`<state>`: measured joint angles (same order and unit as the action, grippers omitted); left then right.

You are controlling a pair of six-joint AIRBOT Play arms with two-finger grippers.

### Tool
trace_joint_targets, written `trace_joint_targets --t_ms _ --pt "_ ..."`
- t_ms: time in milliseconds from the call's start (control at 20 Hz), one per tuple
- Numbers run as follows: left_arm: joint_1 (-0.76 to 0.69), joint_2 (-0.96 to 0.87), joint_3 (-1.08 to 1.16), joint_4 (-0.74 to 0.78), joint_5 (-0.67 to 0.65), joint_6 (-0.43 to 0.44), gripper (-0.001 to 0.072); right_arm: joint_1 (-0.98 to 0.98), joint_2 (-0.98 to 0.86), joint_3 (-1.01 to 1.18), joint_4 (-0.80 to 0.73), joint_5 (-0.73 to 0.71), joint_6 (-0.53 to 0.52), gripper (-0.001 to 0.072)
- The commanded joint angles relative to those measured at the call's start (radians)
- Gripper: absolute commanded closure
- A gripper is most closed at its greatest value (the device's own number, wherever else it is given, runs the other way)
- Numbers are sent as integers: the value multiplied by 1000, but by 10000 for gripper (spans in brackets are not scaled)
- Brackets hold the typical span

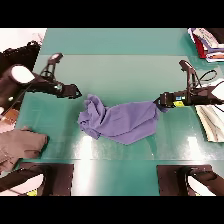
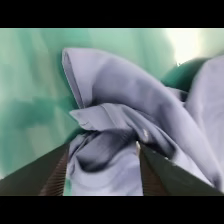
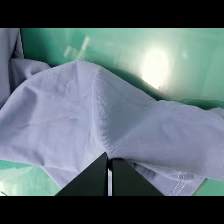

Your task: Fold the shirts.

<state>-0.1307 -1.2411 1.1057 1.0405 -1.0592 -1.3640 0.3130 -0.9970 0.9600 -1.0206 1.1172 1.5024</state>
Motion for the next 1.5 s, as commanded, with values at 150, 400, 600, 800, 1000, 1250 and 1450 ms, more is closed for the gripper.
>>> trace_joint_targets --t_ms 150,400,600,800,1000,1250,1450 --pt "15 -285 7 -245 -2 3 207 1 -1 0 -1 -8 0 700" --pt "15 -325 8 -274 31 3 240 1 -1 0 -1 -8 0 700" --pt "15 -324 8 -275 31 11 681 1 -1 0 0 -8 0 700" --pt "15 -305 68 -269 11 11 682 1 0 14 -2 -2 0 700" --pt "15 -159 243 -160 9 10 682 -35 0 173 -4 32 -13 700" --pt "15 125 558 92 -7 10 682 -111 2 518 -3 117 -61 700" --pt "15 328 723 135 -3 10 681 -135 2 801 -3 174 -66 700"
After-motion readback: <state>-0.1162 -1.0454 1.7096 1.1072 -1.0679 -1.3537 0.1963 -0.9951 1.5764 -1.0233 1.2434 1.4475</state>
